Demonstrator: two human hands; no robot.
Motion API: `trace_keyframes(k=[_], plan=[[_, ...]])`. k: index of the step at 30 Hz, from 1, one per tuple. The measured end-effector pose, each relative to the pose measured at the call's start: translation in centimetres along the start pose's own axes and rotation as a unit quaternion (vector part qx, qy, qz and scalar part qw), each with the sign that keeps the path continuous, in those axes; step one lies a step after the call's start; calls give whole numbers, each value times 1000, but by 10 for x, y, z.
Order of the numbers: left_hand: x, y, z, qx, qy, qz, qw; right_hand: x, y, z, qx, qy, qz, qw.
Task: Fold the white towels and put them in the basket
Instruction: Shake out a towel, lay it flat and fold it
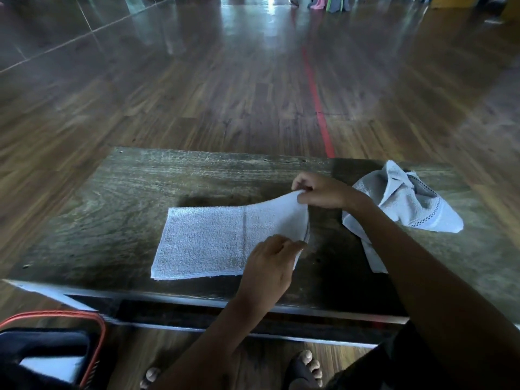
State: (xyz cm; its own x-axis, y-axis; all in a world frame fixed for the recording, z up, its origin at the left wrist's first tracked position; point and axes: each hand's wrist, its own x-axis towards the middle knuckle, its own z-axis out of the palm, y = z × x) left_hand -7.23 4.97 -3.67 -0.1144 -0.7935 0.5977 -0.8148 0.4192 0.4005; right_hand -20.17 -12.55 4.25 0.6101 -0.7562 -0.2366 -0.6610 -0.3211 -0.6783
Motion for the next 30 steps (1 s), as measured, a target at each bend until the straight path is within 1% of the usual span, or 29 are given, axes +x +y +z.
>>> trace_keyframes(k=[2,4,5,9,11,13,15,17,19,21,23,24,26,28,30], plan=[[-3,0,-14,-38,28,-56,997,-1,-14,-6,46,-10,-12,999],[-5,1,-31,-93,91,-120,984,1,-30,-7,85,-27,-34,995],[-7,0,-41,-114,124,-139,976,1,-38,-6,101,-35,-49,993],[-22,-9,-76,-143,204,-165,954,11,-71,10,156,-64,-89,982],[-32,-18,-88,-147,249,-195,937,21,-87,19,196,-95,-103,971],[-42,-29,-95,-148,286,-234,917,35,-103,30,174,-113,-117,971],[-52,-41,-101,-143,304,-273,902,52,-124,45,117,-127,-134,976],[-62,-52,-106,-123,308,-305,893,68,-145,63,55,-148,-144,977],[-73,-65,-108,-106,313,-348,877,84,-161,82,2,-161,-135,978],[-82,-75,-107,-119,310,-397,856,99,-171,102,-55,-160,-125,978],[-84,-79,-106,-126,290,-441,840,114,-174,120,-87,-165,-115,976],[-84,-80,-107,-113,271,-459,839,121,-173,129,-94,-166,-110,975],[-84,-83,-109,-55,223,-482,845,132,-167,143,-118,-152,-108,975],[-87,-89,-113,3,181,-493,851,138,-161,151,-168,-116,-134,970],[-91,-96,-117,35,147,-505,850,139,-156,154,-199,-95,-169,961]])
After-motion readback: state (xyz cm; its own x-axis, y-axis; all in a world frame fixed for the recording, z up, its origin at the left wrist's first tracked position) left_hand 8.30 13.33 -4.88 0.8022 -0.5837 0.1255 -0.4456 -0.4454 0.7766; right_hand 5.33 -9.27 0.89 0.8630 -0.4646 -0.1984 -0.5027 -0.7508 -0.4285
